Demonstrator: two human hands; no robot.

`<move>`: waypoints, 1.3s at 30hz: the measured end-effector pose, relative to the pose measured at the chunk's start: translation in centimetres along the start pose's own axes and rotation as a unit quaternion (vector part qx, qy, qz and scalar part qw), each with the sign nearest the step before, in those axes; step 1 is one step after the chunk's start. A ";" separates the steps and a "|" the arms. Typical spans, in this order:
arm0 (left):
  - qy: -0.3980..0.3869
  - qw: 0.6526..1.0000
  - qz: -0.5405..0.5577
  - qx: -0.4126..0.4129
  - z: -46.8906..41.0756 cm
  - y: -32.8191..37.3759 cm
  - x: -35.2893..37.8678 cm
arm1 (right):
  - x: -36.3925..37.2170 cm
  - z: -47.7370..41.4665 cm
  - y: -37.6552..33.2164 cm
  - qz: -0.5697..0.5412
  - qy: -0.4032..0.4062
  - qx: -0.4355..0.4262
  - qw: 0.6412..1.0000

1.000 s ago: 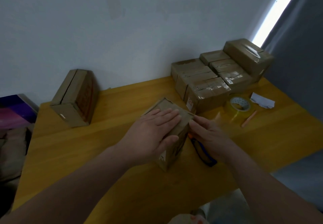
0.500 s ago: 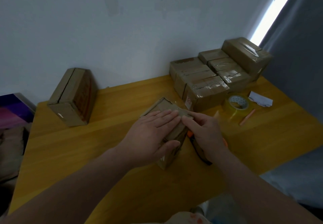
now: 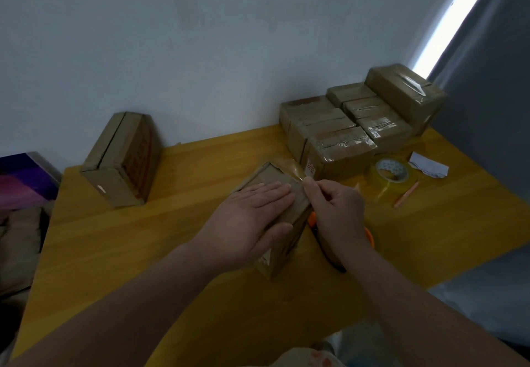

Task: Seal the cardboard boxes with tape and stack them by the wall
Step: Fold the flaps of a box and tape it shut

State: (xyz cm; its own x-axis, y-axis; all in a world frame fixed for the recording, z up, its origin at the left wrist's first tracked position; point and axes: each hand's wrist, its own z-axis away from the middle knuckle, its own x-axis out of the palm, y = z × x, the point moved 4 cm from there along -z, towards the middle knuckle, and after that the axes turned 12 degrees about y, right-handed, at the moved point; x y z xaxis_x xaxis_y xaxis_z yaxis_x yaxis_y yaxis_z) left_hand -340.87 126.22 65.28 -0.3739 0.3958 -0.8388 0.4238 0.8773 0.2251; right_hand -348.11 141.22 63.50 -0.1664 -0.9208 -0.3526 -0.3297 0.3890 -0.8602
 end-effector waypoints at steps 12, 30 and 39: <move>0.183 0.972 0.023 -0.146 -1.0 -1.4 -2.3 | -0.4 -2.3 -1.9 -0.001 -0.057 0.177 0.983; -0.087 0.974 0.076 -0.193 -1.6 -4.2 0.0 | 2.1 -5.5 -3.7 0.080 -0.139 0.144 0.976; -0.093 0.987 -0.079 -0.104 -2.2 -3.7 -0.5 | 2.1 -5.0 -3.4 -0.092 -0.141 0.347 0.923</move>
State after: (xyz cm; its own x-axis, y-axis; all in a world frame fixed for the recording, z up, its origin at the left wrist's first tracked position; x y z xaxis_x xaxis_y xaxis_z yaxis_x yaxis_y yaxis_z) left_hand -344.01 123.33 65.97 -0.2564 0.2091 -0.9437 0.1865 0.9687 0.1640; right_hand -351.98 138.10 67.47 0.1131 -0.9782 -0.1742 0.3623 0.2038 -0.9095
